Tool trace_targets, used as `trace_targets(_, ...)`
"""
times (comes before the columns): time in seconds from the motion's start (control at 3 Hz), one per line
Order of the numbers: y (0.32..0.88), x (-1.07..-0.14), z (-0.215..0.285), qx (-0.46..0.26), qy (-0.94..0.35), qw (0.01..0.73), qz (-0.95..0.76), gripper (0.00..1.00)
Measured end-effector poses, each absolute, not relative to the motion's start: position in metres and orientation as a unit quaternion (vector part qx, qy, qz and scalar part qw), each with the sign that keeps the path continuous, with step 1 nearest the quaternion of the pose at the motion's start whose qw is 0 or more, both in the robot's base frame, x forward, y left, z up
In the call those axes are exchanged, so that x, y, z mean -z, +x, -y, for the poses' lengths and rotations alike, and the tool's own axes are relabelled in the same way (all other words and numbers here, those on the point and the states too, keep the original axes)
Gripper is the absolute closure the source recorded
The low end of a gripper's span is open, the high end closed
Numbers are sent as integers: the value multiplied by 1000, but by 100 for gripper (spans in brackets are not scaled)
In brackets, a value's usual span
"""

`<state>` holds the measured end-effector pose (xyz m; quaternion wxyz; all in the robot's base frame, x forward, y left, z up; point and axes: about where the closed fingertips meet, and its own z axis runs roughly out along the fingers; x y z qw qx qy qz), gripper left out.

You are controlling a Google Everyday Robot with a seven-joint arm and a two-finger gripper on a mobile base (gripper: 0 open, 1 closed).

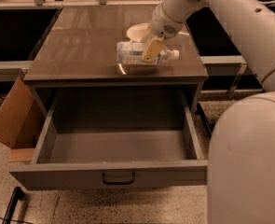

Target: Pick blue plastic bottle from top drawer and place on counter

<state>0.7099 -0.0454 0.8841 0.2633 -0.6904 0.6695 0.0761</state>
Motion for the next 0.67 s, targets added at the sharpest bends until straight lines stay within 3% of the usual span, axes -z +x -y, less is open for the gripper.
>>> trace_targets(0.33,720,-874,41,-75,-687,247,-679,50)
trace_targets(0.67,724,-870,39,-73,-686,240,-683,29)
